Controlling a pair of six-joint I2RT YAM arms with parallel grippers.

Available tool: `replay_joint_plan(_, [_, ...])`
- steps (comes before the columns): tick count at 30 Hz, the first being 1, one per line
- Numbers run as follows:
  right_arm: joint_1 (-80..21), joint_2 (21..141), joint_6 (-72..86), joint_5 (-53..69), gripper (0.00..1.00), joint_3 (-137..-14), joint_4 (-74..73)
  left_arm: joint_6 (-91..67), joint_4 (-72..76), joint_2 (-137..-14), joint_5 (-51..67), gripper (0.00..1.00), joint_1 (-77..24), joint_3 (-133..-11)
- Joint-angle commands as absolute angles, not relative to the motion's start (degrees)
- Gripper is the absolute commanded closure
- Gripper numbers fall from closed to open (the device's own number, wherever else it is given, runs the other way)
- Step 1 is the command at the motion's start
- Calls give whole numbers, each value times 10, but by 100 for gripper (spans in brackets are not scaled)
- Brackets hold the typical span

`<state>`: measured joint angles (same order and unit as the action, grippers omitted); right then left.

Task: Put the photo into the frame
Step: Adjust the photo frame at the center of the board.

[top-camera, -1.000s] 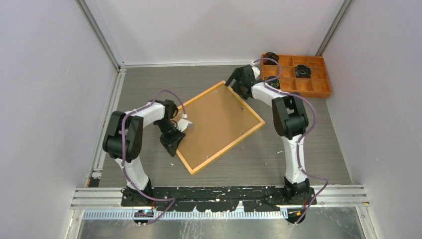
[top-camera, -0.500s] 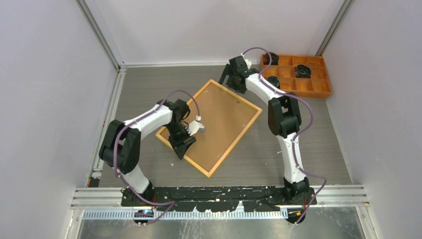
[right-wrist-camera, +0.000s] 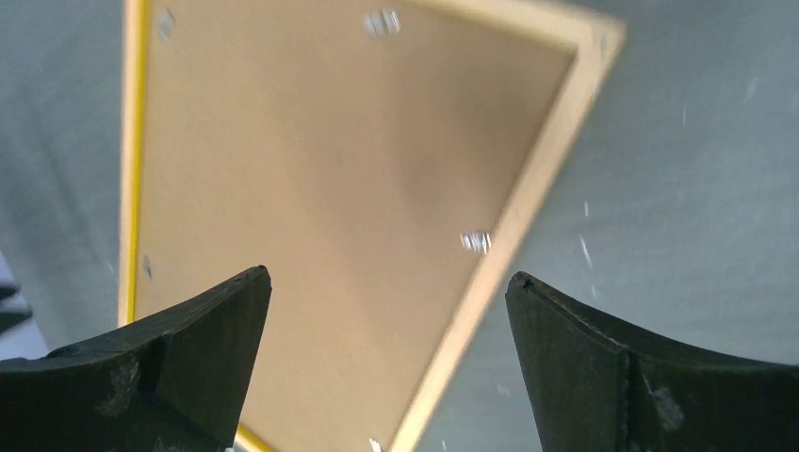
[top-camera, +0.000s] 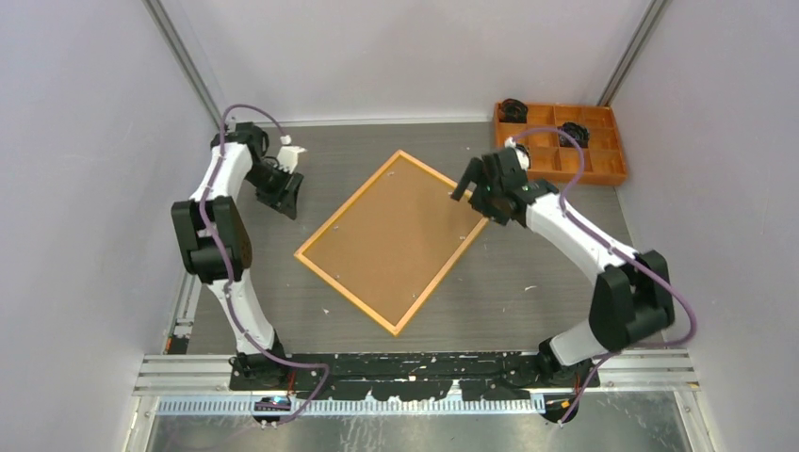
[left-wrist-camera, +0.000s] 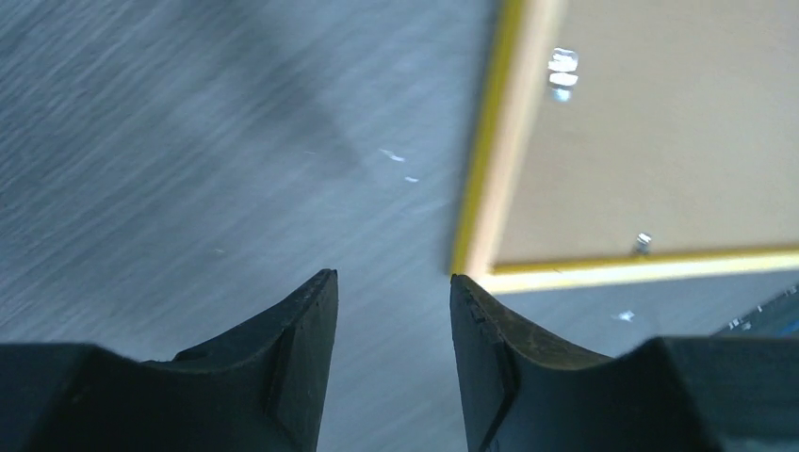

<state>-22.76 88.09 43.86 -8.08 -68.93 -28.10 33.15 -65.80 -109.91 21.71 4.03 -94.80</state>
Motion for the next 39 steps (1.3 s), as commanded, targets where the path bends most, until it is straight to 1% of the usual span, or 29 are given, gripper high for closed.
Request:
replay_joint_plan(1, [-228,801,525,27,0,-554,-207,312,-656,-1177,234,53,72,-991])
replay_joint_plan(3, [-228,777,553,56,0,-491,-165,306,-641,-1195,232,56,73,-986])
replay_joint_plan(6, [-227,770,585,87,0,-447,-115,295,-616,-1204,236,59,72,-964])
replay_joint_plan(9, [-227,789,601,104,0,-438,-85,292,-611,-1210,240,62,64,-942])
replay_joint_plan(13, [-219,823,601,105,0,-449,-63,305,-598,-1201,237,64,43,-891])
replay_joint_plan(15, [-207,847,596,113,0,-455,-46,318,-593,-1186,234,65,30,-860])
replay_joint_plan(17, [-178,892,595,151,0,-455,4,338,-596,-1175,221,66,16,-834])
replay_joint_plan(20, [-137,954,590,202,0,-477,9,358,-605,-1165,202,66,5,-807])
replay_joint_plan(22, [-123,965,591,207,0,-478,17,365,-610,-1155,204,66,-15,-788])
replay_joint_plan(28, [-119,977,570,193,0,-506,4,384,-600,-1124,199,67,-34,-723])
replay_joint_plan(33, [-119,1022,574,187,0,-573,4,381,-602,-1095,234,67,-76,-682])
replay_joint_plan(36, [-119,1045,574,176,0,-617,-25,371,-601,-1073,260,67,-120,-663])
replay_joint_plan(39, [-119,1046,555,134,0,-656,-76,362,-602,-1055,268,65,-146,-657])
